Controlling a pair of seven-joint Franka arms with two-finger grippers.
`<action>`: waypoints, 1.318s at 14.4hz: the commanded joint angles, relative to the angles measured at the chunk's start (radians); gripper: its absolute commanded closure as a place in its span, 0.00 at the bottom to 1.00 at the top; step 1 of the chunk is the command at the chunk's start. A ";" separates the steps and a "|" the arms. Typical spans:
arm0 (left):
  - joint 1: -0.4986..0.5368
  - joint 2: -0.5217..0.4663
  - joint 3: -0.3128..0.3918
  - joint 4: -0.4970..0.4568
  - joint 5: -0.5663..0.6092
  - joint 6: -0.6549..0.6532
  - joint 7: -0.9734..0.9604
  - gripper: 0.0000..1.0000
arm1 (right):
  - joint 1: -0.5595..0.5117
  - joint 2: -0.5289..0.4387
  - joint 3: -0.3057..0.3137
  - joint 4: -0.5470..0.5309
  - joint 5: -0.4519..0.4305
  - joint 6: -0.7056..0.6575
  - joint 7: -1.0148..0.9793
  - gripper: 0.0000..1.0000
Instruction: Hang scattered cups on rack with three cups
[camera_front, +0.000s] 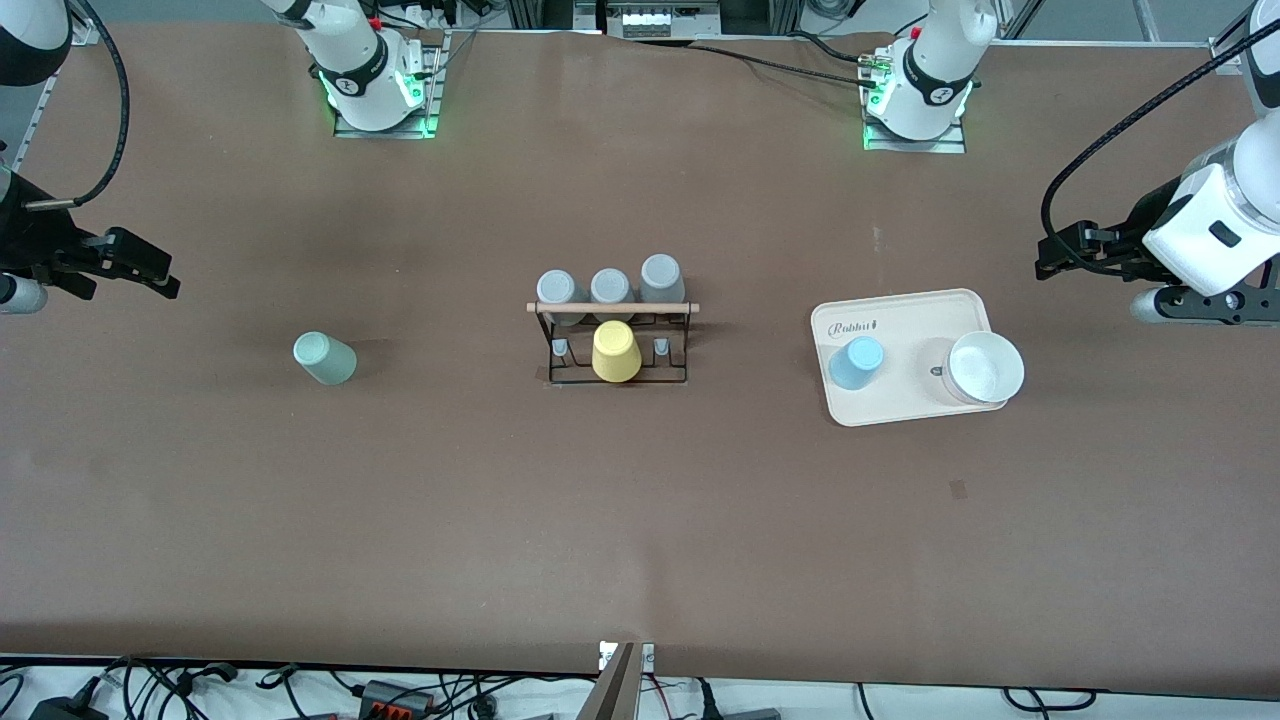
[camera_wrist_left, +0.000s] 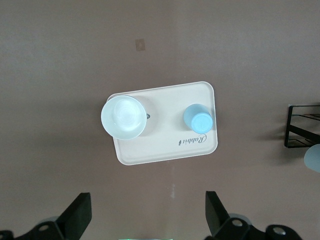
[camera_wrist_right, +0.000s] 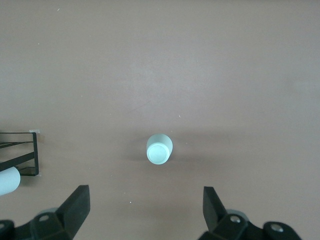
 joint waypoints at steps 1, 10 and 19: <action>0.009 -0.024 -0.007 -0.027 -0.003 0.017 0.021 0.00 | 0.002 -0.034 0.000 -0.035 -0.011 0.000 -0.010 0.00; 0.010 -0.024 -0.007 -0.025 -0.003 0.017 0.021 0.00 | 0.001 -0.031 0.000 -0.027 -0.009 0.010 0.003 0.00; 0.022 -0.022 -0.007 -0.022 -0.006 0.017 0.021 0.00 | -0.004 -0.022 0.000 -0.027 -0.009 0.008 0.003 0.00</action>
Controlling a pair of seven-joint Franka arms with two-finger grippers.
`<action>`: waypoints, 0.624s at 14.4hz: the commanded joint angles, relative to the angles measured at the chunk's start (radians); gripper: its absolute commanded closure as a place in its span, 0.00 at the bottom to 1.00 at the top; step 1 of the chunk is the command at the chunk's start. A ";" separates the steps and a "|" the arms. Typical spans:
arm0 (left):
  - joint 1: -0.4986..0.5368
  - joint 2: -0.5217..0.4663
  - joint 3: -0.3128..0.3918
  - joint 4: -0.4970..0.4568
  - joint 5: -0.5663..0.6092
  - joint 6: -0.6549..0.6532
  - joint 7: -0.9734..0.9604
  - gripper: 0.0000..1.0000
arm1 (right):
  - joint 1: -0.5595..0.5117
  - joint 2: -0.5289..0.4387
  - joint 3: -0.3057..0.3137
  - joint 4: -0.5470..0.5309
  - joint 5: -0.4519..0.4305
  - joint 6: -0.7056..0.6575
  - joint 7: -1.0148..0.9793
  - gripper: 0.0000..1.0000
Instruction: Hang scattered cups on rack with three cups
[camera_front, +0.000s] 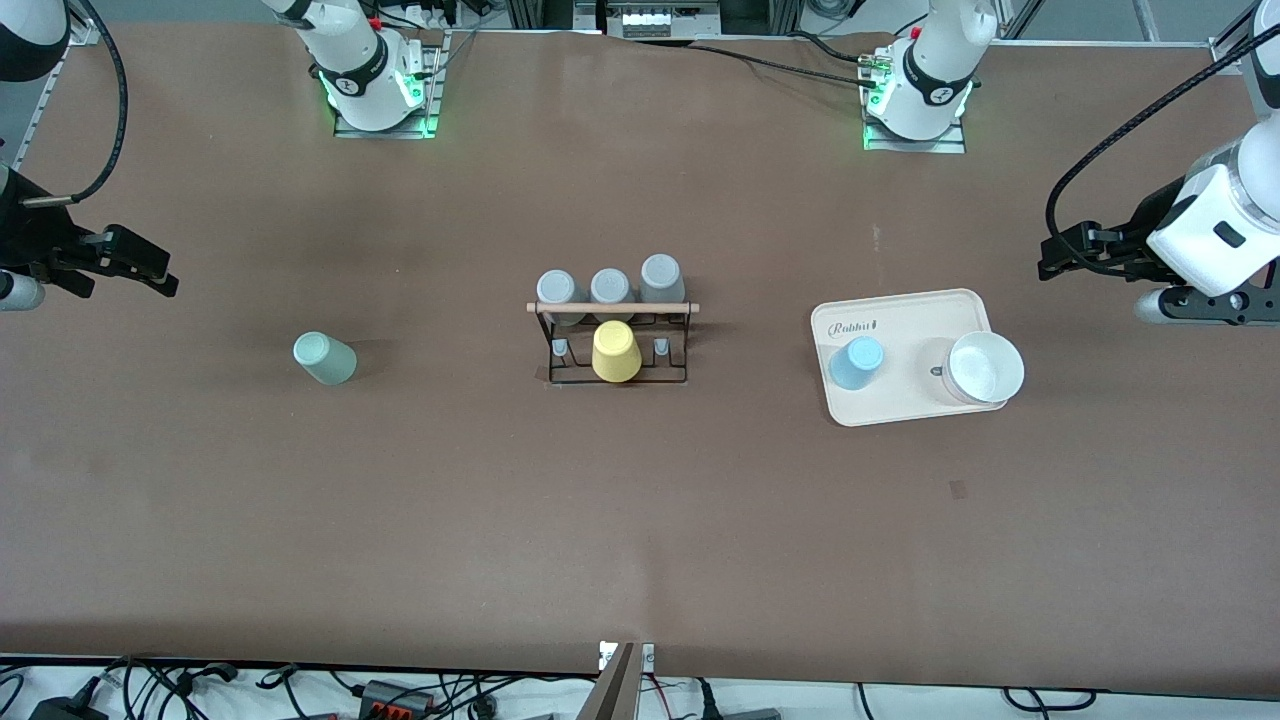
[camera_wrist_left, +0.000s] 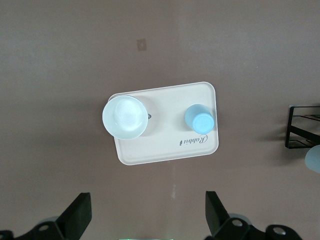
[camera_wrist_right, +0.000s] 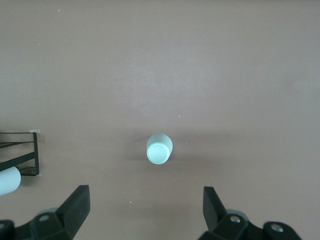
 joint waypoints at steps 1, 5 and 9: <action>0.013 -0.013 -0.007 -0.019 -0.009 0.017 0.020 0.00 | -0.005 -0.018 0.000 -0.022 -0.009 0.003 0.002 0.00; 0.013 -0.008 0.003 -0.016 -0.059 0.017 0.020 0.00 | -0.017 -0.013 -0.002 -0.023 -0.011 0.000 0.002 0.00; 0.008 0.030 0.001 -0.016 -0.056 0.016 0.018 0.00 | -0.020 -0.007 -0.002 -0.022 -0.011 0.005 0.002 0.00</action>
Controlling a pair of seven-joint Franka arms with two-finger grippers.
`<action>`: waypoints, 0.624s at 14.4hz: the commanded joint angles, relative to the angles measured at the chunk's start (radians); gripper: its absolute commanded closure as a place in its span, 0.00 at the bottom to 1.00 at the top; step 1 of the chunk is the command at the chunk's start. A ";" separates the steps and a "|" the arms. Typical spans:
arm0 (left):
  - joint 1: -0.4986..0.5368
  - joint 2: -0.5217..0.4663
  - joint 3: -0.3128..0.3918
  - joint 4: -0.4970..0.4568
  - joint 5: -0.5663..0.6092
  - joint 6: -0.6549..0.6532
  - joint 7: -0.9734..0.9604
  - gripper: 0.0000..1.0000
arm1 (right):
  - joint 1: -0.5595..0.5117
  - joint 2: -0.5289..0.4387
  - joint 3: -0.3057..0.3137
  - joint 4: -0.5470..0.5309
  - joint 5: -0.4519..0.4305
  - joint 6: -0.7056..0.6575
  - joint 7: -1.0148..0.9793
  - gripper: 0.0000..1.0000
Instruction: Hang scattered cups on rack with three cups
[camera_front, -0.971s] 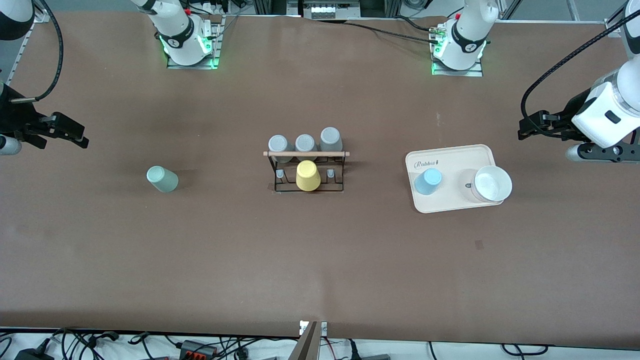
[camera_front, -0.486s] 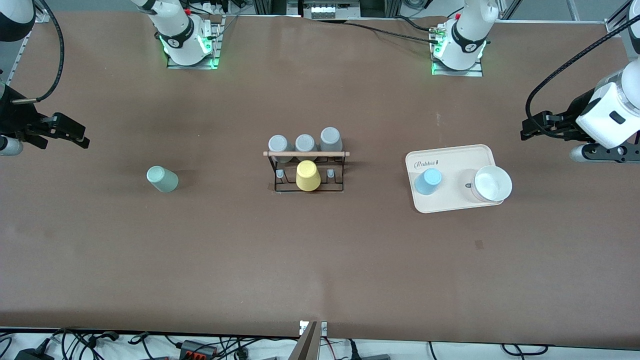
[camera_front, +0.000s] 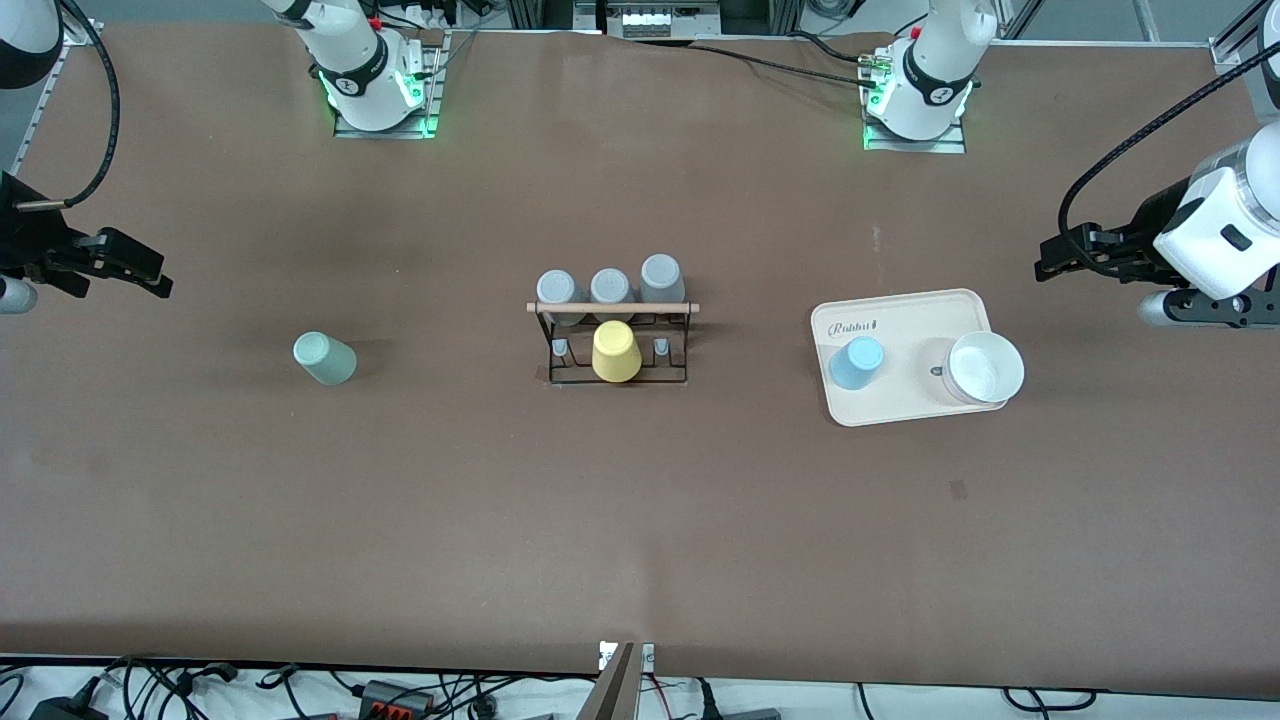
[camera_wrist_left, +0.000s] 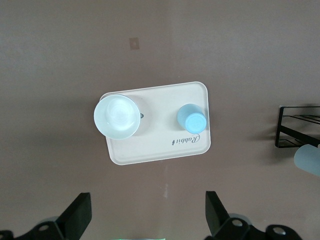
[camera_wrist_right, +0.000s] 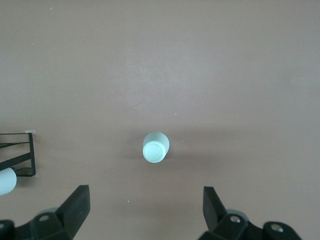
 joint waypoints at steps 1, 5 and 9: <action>0.004 0.053 -0.006 -0.008 -0.014 0.005 0.016 0.00 | -0.007 -0.009 0.001 -0.016 -0.010 0.007 0.002 0.00; 0.004 0.058 -0.009 0.006 -0.017 0.005 0.016 0.00 | -0.010 -0.003 0.001 -0.016 -0.010 0.007 0.002 0.00; -0.013 0.063 -0.012 0.007 -0.018 -0.015 0.015 0.00 | -0.013 -0.001 0.001 -0.016 -0.011 0.011 0.002 0.00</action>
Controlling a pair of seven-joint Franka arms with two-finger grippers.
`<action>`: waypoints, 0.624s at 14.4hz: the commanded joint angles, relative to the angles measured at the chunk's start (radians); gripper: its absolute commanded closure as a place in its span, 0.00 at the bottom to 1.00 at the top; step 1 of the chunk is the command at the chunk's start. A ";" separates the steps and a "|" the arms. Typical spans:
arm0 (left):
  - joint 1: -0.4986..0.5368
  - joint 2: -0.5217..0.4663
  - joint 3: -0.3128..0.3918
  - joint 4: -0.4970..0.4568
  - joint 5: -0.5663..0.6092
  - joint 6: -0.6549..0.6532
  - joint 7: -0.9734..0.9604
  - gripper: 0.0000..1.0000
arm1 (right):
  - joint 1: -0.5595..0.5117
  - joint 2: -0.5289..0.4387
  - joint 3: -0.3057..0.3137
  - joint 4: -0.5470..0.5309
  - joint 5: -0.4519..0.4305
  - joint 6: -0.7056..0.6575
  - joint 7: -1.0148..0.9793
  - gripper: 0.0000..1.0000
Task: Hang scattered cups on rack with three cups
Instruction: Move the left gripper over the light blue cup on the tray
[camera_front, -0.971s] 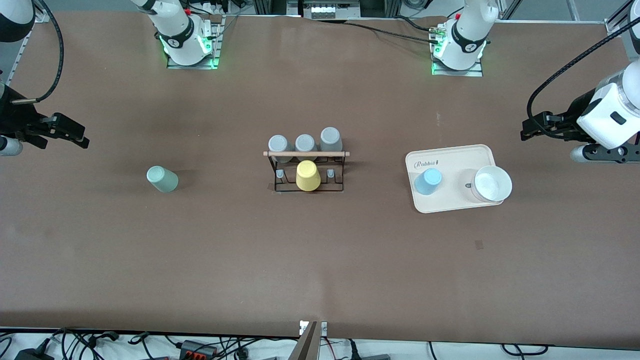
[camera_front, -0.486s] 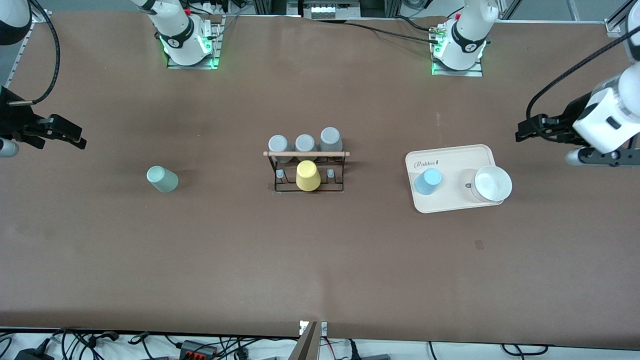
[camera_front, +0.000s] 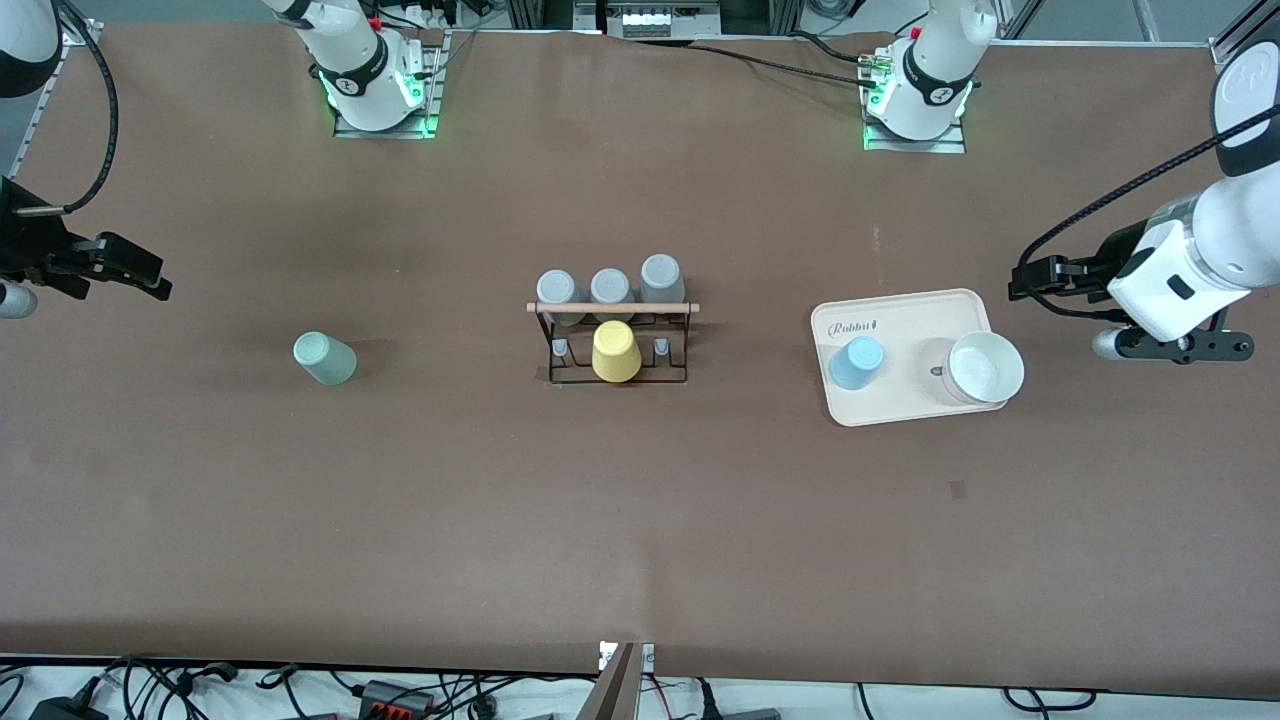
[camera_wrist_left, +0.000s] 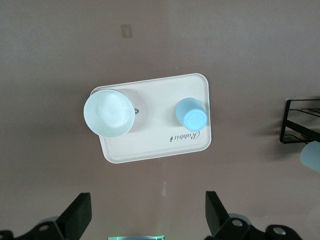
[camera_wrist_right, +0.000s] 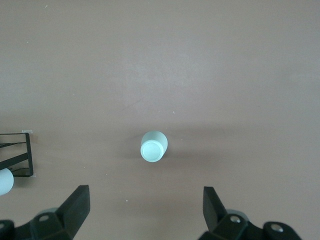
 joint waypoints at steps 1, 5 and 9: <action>-0.001 -0.002 -0.005 0.012 -0.012 -0.019 0.016 0.00 | -0.004 -0.009 0.001 -0.013 -0.011 0.009 0.002 0.00; 0.001 0.018 -0.003 0.014 -0.063 -0.016 0.018 0.00 | -0.003 -0.004 0.001 -0.012 -0.017 0.011 0.002 0.00; 0.001 0.082 -0.005 0.067 -0.078 -0.010 0.018 0.00 | -0.001 -0.004 0.003 -0.012 -0.017 0.011 0.002 0.00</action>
